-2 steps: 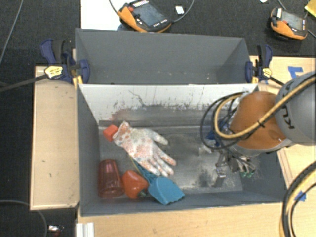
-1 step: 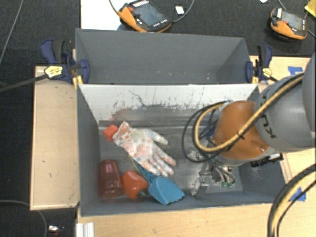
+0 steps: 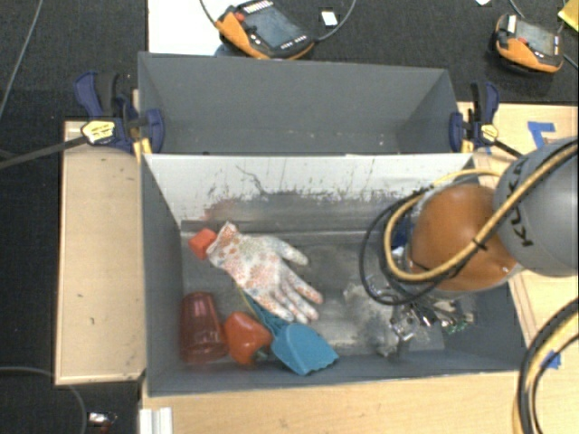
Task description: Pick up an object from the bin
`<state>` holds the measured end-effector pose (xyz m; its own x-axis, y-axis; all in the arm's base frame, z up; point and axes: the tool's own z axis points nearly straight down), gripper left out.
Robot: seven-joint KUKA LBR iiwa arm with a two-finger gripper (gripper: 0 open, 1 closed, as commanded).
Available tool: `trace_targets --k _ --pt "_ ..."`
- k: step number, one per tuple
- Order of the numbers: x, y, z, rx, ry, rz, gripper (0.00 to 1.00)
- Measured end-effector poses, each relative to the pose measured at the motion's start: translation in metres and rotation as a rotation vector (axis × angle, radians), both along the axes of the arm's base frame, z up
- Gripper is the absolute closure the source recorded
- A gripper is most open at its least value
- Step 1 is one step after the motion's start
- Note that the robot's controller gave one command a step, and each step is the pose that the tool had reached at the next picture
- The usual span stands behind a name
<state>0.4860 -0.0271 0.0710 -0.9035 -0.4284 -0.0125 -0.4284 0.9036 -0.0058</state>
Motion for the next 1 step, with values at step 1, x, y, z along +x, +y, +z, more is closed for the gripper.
trace_targets --k 1 --pt "0.0105 0.0283 0.0825 0.006 0.012 -0.375 0.00"
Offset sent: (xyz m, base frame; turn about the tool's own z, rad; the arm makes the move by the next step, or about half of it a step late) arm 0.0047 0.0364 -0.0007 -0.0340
